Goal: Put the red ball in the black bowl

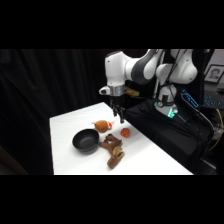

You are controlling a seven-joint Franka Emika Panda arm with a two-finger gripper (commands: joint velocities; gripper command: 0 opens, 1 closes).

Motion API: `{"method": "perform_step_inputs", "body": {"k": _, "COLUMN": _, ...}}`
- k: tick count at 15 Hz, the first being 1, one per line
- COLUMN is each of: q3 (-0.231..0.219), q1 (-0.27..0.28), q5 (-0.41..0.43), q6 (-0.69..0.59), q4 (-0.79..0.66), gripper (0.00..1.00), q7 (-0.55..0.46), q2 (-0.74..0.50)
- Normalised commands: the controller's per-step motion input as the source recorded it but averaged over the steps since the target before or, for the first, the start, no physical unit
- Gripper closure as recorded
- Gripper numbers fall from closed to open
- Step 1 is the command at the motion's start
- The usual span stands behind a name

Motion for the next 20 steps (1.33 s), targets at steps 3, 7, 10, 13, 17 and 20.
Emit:
{"method": "perform_step_inputs", "body": {"k": 3, "q3": -0.005, "q1": -0.034, "q5": -0.026, "q6": 0.31, "q4": -0.22, "gripper": 0.00, "q7": 0.07, "q2": 0.02}}
{"method": "perform_step_inputs", "body": {"k": 7, "q3": 0.001, "q1": -0.030, "q5": 0.008, "q6": 0.44, "q4": -0.16, "gripper": 0.00, "q7": 0.02, "q2": 0.13}}
{"method": "perform_step_inputs", "body": {"k": 10, "q3": 0.007, "q1": -0.031, "q5": 0.036, "q6": 0.43, "q4": -0.09, "gripper": 0.00, "q7": 0.01, "q2": 0.21}}
{"method": "perform_step_inputs", "body": {"k": 13, "q3": 0.012, "q1": -0.029, "q5": 0.016, "q6": 0.34, "q4": -0.06, "gripper": 0.00, "q7": 0.04, "q2": 0.18}}
{"method": "perform_step_inputs", "body": {"k": 17, "q3": -0.002, "q1": -0.021, "q5": -0.023, "q6": 0.25, "q4": -0.05, "gripper": 0.00, "q7": 0.08, "q2": 0.16}}
{"method": "perform_step_inputs", "body": {"k": 20, "q3": 0.063, "q1": -0.060, "q5": 0.094, "q6": 0.18, "q4": -0.02, "gripper": 0.00, "q7": -0.02, "q2": 0.15}}
